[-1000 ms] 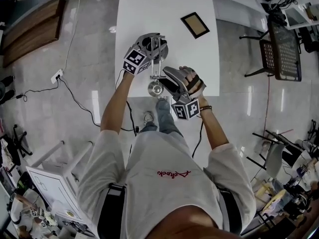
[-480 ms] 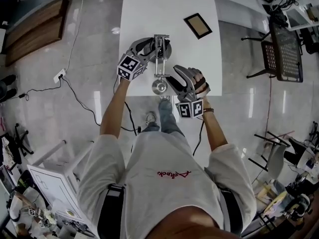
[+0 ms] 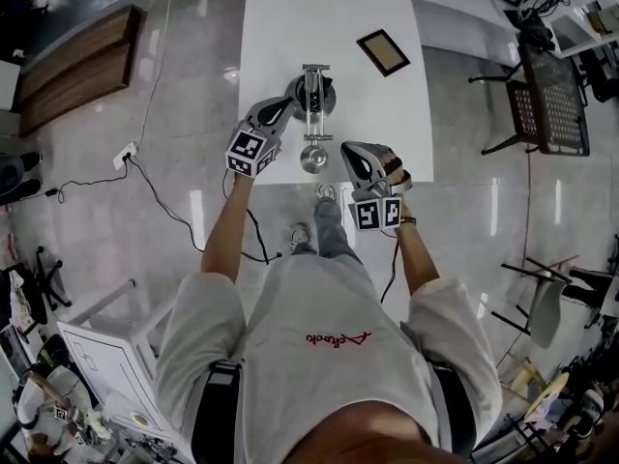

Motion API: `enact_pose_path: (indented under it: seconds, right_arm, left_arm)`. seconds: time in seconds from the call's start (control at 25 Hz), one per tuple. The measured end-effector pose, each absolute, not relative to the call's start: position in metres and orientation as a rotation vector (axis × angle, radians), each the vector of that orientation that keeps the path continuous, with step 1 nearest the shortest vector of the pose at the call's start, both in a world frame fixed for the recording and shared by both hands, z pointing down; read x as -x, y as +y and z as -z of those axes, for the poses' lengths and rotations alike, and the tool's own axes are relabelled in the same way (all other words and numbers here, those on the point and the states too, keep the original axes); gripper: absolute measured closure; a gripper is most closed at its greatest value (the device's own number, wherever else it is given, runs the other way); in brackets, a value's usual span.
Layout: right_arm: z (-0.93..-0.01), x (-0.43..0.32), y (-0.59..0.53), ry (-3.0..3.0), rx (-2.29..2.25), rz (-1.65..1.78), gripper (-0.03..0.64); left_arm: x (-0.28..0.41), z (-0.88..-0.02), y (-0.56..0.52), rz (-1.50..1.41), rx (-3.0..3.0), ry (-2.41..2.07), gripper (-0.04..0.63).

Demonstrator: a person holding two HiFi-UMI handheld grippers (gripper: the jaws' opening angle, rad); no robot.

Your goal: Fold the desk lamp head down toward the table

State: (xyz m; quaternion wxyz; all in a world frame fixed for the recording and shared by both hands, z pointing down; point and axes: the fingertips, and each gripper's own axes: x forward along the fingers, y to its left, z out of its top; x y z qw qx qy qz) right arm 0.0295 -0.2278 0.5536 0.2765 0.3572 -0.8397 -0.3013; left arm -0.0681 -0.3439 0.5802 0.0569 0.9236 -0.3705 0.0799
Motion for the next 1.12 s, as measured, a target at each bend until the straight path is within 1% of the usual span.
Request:
enact_pose_path:
  seconds: [0.4,0.68,0.84,1.12]
  right_arm:
    - [-0.525,-0.033,-0.198,-2.386,-1.169,0.597,0.594]
    - [-0.499,-0.045,-0.171,-2.623,-1.45,0.164,0.594]
    - [-0.499,-0.054,-0.154,-2.68,-1.559,-0.024,0.594]
    - [-0.51,-0.044,-0.124,-2.696,-1.567,-0.119,0.595]
  left_arm:
    - [0.077,-0.549,-0.288,-0.182,-2.83,-1.176,0.569]
    - [0.074,-0.532,-0.239,-0.131,-2.855,-1.179,0.569]
    - [0.074,-0.523,-0.21,-0.1,-2.846,-1.191,0.569]
    - [0.072,-0.526,-0.159,-0.118,-2.849,-1.179,0.569]
